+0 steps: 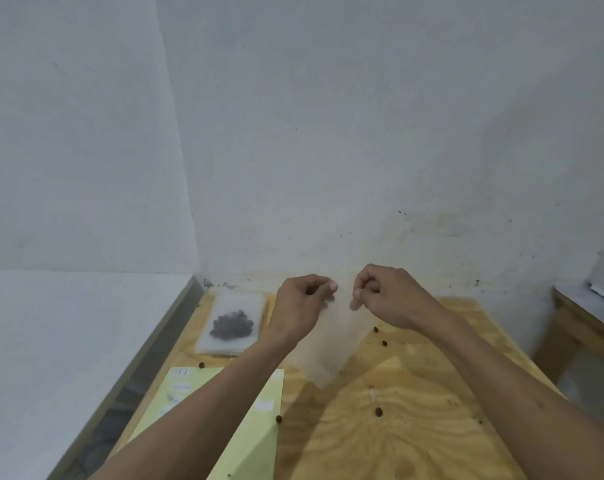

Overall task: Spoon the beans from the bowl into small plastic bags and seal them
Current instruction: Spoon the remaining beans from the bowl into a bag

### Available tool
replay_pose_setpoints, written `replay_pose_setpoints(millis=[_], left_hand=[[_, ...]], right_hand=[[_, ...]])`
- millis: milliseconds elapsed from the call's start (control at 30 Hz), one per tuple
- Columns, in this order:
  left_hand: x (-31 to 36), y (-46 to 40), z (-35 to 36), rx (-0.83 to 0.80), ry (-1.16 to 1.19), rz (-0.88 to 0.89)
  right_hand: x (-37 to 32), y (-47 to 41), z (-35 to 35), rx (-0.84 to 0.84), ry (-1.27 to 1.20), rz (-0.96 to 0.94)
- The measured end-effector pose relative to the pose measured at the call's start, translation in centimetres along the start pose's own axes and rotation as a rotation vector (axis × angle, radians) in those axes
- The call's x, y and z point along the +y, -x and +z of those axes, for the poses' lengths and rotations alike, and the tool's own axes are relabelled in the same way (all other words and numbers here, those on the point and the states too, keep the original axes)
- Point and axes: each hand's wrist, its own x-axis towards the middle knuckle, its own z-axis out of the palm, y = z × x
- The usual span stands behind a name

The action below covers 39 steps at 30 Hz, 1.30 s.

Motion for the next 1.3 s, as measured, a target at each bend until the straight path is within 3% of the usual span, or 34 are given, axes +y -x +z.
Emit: replay_pose_setpoints(millis=[200,367,567,733,867,1000,1300], left_hand=[[0.4,0.2,-1.1,-0.057,-0.249,0.156],[-0.1,1.5,-1.4,-0.209,-0.865,0.4],[-2.0,1.0,-1.2,-0.054,-1.325,0.532],[-2.8,0.7,-0.8,0.024,-1.151,0.656],[-2.2,0.9,-1.3,-0.08,-0.968,0.637],[-1.9,0.6,-2.7,-0.187,-0.872,0.638],[-1.8,0.6,-3.2,-0.137,-0.844,0.603]], right_hand=[[-1.5,-0.1,-1.5,-0.22,-0.182,0.066],[-1.8,-0.7,-1.2,-0.261,-0.267,0.187],[-2.5,-0.5,-0.5,-0.306,-0.502,0.26],[-2.4,-0.7,-0.4,-0.356,-0.744,0.304],[-2.2,-0.7,-0.5,-0.442,-0.487,0.221],[-1.9,-1.0,-0.4,-0.445,-0.385,0.186],[-3.0,-1.4,0.8,-0.409,-0.277,0.041]])
